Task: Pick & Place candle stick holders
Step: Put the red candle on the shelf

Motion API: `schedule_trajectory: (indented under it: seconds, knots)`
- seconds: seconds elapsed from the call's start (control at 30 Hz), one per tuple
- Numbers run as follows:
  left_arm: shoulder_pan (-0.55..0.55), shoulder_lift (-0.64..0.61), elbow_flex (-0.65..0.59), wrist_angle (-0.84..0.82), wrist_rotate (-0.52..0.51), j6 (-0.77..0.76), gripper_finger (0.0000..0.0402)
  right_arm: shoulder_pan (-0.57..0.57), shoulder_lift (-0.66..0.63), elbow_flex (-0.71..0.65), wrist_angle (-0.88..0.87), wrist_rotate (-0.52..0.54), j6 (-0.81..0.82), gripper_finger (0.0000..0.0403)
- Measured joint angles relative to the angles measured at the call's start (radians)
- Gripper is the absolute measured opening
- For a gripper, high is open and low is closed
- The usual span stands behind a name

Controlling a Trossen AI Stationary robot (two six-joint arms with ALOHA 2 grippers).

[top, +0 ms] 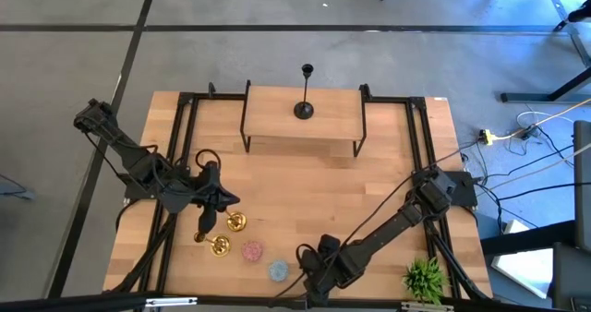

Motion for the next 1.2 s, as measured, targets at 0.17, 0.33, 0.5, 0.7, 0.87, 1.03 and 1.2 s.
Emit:
schedule_trajectory:
  seconds: [0.17, 0.33, 0.5, 0.7, 0.87, 1.03, 1.2]
  knots:
    - [0.000, 0.000, 0.000, 0.000, 0.000, -0.004, 0.0002, -0.004, 0.000, 0.000, -0.022, -0.003, 0.000, 0.0351]
    - [0.000, 0.000, 0.000, 0.000, 0.001, -0.006, 0.0001, -0.009, 0.000, 0.000, -0.041, -0.009, 0.043, 0.0312]
    - [0.000, 0.000, 0.000, 0.000, 0.001, -0.006, 0.0002, -0.018, -0.001, 0.000, -0.039, -0.016, 0.119, 0.0298]
    - [0.000, 0.000, 0.000, 0.000, 0.001, -0.006, 0.0002, -0.044, -0.002, 0.000, -0.041, -0.019, 0.209, 0.0312]
    - [0.000, -0.001, 0.001, 0.000, 0.001, -0.007, 0.0001, -0.085, -0.003, 0.001, -0.044, -0.037, 0.252, 0.0305]
    - [0.000, -0.023, 0.001, -0.001, -0.007, -0.007, 0.0002, -0.147, -0.001, 0.049, -0.129, -0.075, 0.245, 0.0301]
    - [0.000, -0.055, 0.001, -0.001, -0.020, -0.007, 0.0001, -0.216, -0.001, 0.161, -0.300, -0.069, 0.166, 0.0305]
